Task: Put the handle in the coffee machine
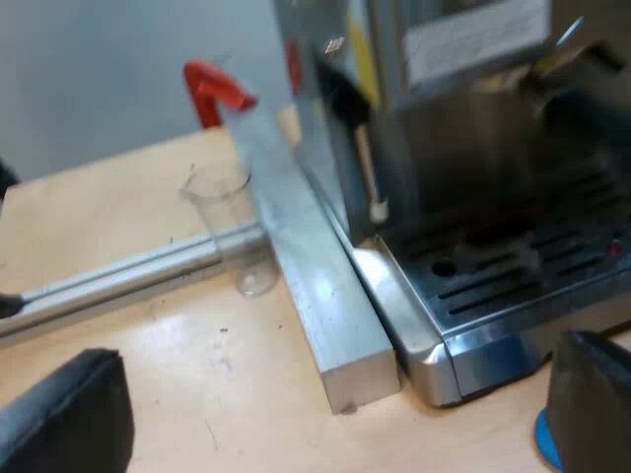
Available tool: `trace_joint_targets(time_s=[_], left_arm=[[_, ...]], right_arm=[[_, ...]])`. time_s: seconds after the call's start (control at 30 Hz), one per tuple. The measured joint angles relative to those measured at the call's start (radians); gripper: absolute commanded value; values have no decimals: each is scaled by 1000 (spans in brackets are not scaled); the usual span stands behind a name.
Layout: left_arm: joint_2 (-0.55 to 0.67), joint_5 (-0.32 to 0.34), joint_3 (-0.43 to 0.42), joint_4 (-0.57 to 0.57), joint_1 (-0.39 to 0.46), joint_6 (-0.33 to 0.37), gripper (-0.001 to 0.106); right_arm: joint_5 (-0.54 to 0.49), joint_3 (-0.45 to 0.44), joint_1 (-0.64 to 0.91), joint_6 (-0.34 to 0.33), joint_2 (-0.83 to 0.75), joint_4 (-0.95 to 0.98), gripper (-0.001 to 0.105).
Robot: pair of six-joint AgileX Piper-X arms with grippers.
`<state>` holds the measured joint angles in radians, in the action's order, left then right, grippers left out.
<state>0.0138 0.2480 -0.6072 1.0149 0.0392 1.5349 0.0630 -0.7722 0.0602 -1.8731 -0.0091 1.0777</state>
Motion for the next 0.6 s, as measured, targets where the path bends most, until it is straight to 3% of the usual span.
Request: trace_joint_targets(time_s=[0.3,0.6], left_arm=[[0,-15,73,1,-18,0,86],[-1,-18,95,9,-40,0,86]], right_arm=[[0,110,0,1,2,-5,64],[0,197,0,38,2,-20,64]])
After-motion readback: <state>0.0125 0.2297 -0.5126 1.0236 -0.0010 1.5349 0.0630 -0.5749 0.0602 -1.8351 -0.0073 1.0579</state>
